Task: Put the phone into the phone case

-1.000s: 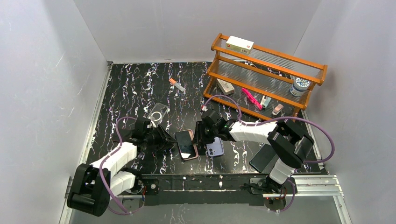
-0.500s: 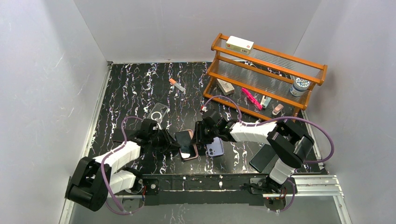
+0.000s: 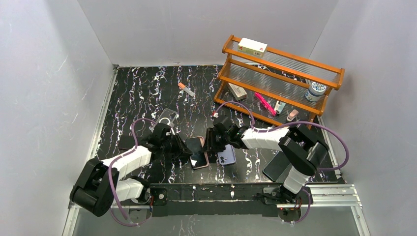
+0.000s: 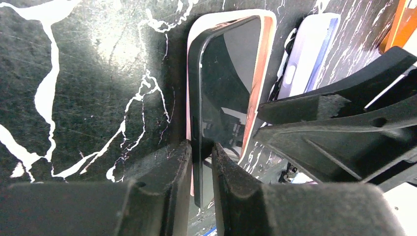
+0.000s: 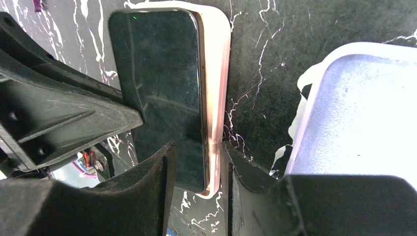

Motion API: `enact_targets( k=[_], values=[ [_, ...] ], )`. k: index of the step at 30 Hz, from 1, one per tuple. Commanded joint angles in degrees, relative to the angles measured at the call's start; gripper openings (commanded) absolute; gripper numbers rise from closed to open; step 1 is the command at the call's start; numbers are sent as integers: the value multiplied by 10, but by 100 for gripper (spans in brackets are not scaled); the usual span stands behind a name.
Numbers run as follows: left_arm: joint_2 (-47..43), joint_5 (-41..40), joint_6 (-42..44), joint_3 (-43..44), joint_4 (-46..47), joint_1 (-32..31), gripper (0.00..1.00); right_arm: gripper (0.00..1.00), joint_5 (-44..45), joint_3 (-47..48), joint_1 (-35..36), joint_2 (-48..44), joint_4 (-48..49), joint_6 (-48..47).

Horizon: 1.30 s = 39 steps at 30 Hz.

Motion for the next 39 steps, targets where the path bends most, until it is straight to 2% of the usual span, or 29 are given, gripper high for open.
enact_targets(
  k=[1, 5, 10, 12, 15, 20, 23, 27, 33, 39],
  values=[
    [7, -12, 11, 16, 3, -13, 14, 45, -24, -4, -4, 12, 24, 7],
    [11, -14, 13, 18, 8, -21, 10, 45, -36, 5, -3, 12, 16, 8],
    [19, -18, 17, 23, 11, -31, 10, 45, -48, 0, -3, 23, 32, 14],
    [21, -21, 16, 22, 11, -36, 15, 45, -53, -4, -3, 27, 42, 20],
    [15, -27, 15, 17, 9, -40, 28, 45, -57, -11, -3, 27, 50, 23],
    [-26, -77, 15, 21, -42, -40, 39, 45, -46, -20, -4, 13, 48, 22],
    [-55, -113, 12, 27, -60, -40, 40, 45, -38, -21, -4, 9, 45, 19],
    [-61, -121, 9, 26, -43, -40, 31, 44, -40, -21, -5, 12, 46, 17],
    [-24, -97, 16, 25, -32, -40, 27, 44, -40, -20, -6, 11, 50, 17],
    [-31, -78, 11, 18, 9, -45, 8, 40, -48, -30, -6, 12, 80, 8]
  ],
)
